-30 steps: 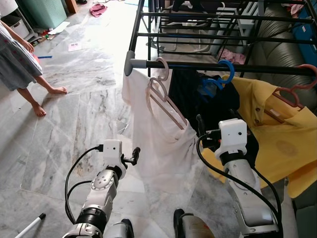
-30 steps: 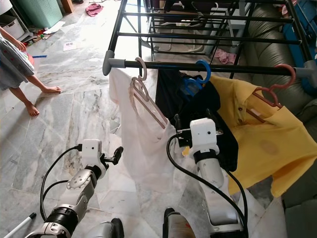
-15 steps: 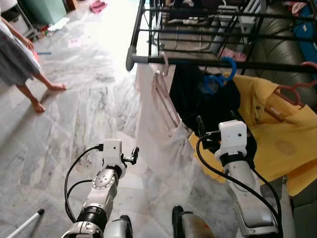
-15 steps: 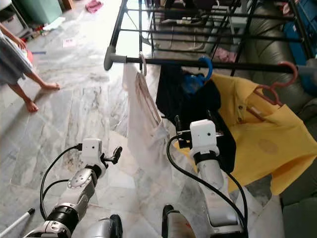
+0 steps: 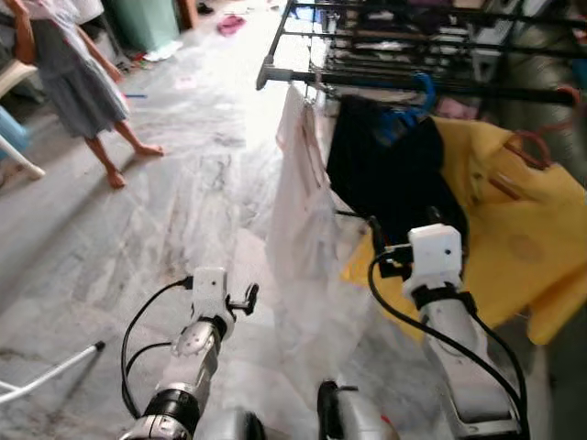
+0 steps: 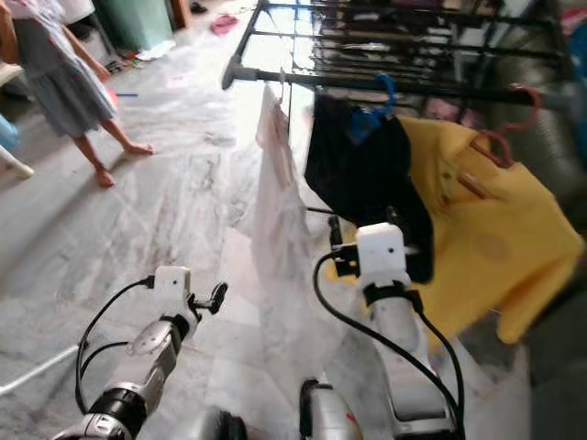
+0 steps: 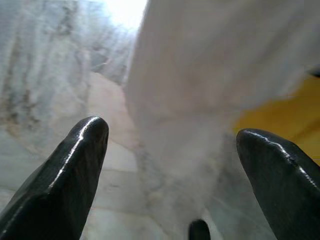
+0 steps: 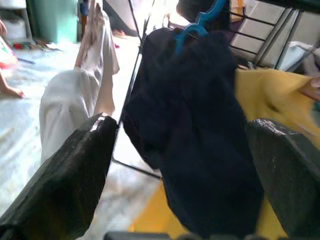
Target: Hang hanger
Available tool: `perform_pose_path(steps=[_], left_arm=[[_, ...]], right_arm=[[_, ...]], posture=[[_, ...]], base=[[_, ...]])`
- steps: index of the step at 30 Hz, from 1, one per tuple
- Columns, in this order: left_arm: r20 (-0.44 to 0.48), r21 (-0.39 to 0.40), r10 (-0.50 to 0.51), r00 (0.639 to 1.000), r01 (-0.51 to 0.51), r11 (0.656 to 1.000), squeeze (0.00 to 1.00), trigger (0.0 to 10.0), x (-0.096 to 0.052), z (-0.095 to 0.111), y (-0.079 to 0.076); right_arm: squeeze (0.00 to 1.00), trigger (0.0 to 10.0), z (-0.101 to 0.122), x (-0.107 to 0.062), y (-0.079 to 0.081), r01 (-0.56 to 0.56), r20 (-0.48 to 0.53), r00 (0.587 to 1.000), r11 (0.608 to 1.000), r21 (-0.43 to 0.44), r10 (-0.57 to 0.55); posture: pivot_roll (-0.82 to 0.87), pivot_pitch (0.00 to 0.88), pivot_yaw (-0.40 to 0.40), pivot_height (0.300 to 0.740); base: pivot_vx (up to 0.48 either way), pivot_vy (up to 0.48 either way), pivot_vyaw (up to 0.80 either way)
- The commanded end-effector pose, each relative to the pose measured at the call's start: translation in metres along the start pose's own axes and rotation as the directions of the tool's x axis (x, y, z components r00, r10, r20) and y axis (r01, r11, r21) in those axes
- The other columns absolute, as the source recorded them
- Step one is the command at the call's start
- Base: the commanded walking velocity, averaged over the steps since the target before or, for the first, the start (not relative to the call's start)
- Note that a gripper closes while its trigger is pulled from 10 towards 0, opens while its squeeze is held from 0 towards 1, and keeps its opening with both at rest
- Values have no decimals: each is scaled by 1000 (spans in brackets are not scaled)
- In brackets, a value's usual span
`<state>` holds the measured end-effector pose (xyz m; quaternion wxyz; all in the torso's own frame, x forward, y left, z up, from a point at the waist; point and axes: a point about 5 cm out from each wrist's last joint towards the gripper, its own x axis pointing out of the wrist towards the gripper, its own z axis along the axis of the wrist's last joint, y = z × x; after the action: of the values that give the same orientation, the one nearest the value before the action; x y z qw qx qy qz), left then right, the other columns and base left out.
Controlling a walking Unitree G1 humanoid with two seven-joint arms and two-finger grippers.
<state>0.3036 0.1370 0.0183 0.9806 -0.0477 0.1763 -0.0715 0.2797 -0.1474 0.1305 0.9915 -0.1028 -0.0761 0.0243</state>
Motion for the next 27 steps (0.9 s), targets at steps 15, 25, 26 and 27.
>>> perform_pose_path(steps=[15, 25, 26, 27], left_arm=[[-154, 34, 9, 988, -4, 999, 0, 10000, -10, -32, 11], [-375, 121, 41, 926, 5, 993, 0, 10000, -34, -79, 22], [-384, 134, 46, 922, 6, 991, 0, 10000, -35, -81, 23], [-398, 140, 53, 916, 4, 990, 0, 10000, -37, -83, 25]], right_arm=[[0, 10000, -78, -24, 2, 51, -289, 957, 990, 131, -11], [0, 10000, -147, -55, 1, 158, -578, 816, 961, 228, 3], [0, 10000, -150, -57, 2, 159, -592, 806, 960, 230, 9], [0, 10000, -155, -60, 3, 158, -614, 789, 962, 224, 13]], posture=[[-187, 178, 34, 740], [-178, 143, 43, 740], [-178, 140, 42, 740], [-179, 134, 41, 740]], base=[[-45, 0, 0], [0, 0, 0], [0, 0, 0], [0, 0, 0]])
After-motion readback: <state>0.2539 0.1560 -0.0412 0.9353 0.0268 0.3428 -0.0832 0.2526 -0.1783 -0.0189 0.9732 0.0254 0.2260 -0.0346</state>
